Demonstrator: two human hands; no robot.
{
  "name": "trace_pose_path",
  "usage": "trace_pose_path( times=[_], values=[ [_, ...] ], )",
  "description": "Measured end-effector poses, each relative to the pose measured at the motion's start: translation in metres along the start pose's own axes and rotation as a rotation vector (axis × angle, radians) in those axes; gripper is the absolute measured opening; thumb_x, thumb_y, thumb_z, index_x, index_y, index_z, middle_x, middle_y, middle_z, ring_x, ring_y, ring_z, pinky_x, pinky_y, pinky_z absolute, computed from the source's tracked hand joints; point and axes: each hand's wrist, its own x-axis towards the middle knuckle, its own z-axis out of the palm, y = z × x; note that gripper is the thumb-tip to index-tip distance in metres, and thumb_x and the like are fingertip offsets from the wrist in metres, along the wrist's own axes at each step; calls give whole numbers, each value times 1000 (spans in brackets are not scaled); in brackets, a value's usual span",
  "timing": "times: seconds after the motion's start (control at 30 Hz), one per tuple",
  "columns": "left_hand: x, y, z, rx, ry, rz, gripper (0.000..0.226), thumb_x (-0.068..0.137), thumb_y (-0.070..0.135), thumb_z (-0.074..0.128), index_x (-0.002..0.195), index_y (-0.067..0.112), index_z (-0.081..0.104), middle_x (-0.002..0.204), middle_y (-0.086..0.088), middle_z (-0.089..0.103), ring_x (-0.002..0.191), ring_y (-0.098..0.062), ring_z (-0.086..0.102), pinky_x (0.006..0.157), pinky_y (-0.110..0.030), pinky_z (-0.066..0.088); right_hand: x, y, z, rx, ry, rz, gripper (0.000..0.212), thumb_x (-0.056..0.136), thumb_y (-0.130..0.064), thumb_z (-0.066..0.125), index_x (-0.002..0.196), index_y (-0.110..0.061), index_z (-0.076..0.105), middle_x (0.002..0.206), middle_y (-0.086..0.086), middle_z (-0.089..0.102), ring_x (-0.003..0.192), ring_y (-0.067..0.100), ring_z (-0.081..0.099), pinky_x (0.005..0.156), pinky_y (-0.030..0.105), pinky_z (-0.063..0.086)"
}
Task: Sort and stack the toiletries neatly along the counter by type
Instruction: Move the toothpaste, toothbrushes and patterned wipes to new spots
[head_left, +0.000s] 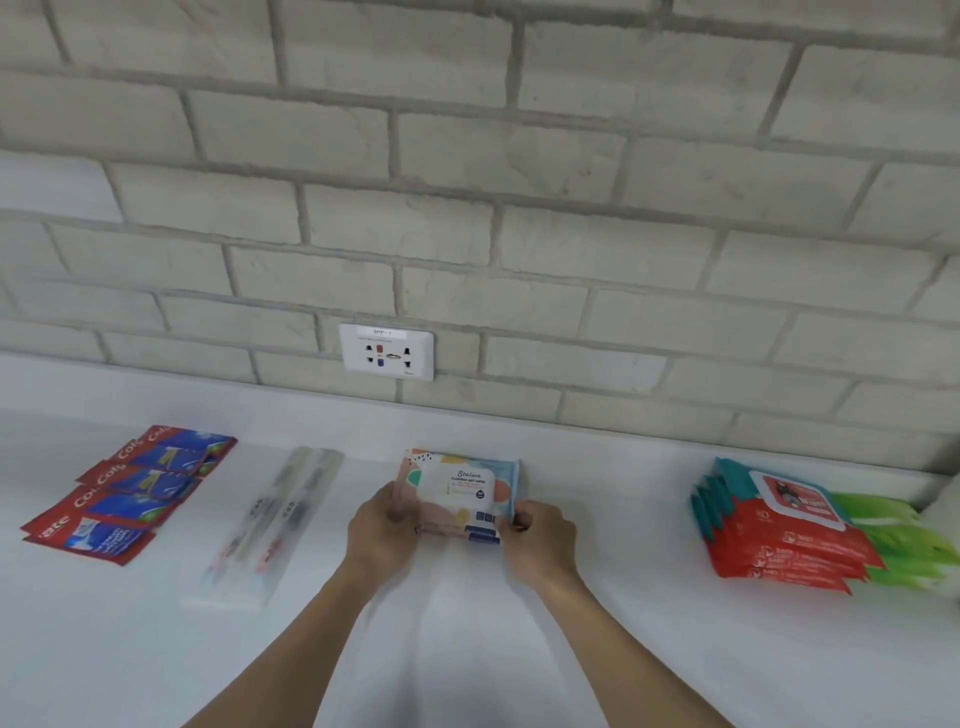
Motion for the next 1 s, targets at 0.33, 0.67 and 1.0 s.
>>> trace_pose_path(
  times=[0.33, 0.67, 1.0],
  values=[
    [11, -20, -28, -51, -4, -19, 13, 92, 13, 50, 97, 15, 62, 91, 3, 68, 87, -20, 62, 67, -24, 45, 1, -22, 26, -5, 20, 7, 39, 94, -19, 56, 57, -22, 44, 54, -11, 47, 50, -1, 42, 57, 3, 37],
    [16, -26, -35, -98, -24, -51, 11, 95, 16, 47, 87, 20, 53, 97, -2, 64, 88, -23, 56, 74, -29, 42, -13, -20, 31, 102, 48, 99, 18, 95, -24, 54, 106, -15, 65, 104, 0, 69, 89, 16, 62, 60, 1, 36],
    [-33, -26, -38, -115, 147, 50, 47, 90, 12, 55, 134, 8, 40, 132, -15, 40, 106, -25, 47, 94, -35, 41, -60, 0, 10, 283, 50, 184, 30, 94, -22, 57, 124, -15, 58, 106, 0, 61, 93, 11, 56, 84, 15, 42]
  ],
)
